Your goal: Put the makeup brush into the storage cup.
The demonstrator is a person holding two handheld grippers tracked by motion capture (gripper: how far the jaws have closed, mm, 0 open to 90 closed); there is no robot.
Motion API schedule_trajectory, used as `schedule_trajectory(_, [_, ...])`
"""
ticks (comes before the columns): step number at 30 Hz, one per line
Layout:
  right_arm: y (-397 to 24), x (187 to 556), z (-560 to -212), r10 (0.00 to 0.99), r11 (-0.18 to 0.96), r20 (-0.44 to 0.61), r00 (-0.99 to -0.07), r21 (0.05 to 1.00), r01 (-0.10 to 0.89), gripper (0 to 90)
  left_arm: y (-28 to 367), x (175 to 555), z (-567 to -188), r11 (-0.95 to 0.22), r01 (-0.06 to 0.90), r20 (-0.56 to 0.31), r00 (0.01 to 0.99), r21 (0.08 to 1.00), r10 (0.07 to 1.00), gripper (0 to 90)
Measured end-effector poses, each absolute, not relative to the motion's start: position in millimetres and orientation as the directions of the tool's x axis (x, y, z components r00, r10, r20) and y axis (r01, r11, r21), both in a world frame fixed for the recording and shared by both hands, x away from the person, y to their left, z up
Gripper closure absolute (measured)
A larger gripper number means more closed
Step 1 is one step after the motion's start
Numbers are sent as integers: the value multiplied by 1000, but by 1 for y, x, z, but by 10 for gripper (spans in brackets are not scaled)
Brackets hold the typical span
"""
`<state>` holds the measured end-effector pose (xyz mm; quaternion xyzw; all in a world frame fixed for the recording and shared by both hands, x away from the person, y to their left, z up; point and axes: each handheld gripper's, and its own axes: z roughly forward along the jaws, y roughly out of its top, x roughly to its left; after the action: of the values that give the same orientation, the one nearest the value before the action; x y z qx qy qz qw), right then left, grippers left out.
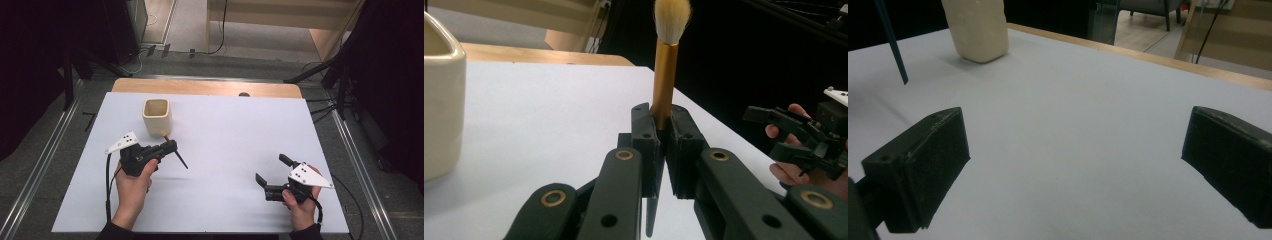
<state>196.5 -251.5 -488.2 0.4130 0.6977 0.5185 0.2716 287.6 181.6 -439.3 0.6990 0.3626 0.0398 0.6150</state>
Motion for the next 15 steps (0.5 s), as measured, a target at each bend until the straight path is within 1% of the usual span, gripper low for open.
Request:
schedule_trajectory(5, [-264, 193, -490, 860, 109, 55, -508, 952, 286, 0, 187, 293, -433, 26, 444, -378, 729, 896, 571, 839])
schedule_trajectory(15, [-280, 187, -496, 872, 104, 44, -488, 956, 274, 0, 198, 304, -419, 2, 418, -333, 719, 908, 610, 840])
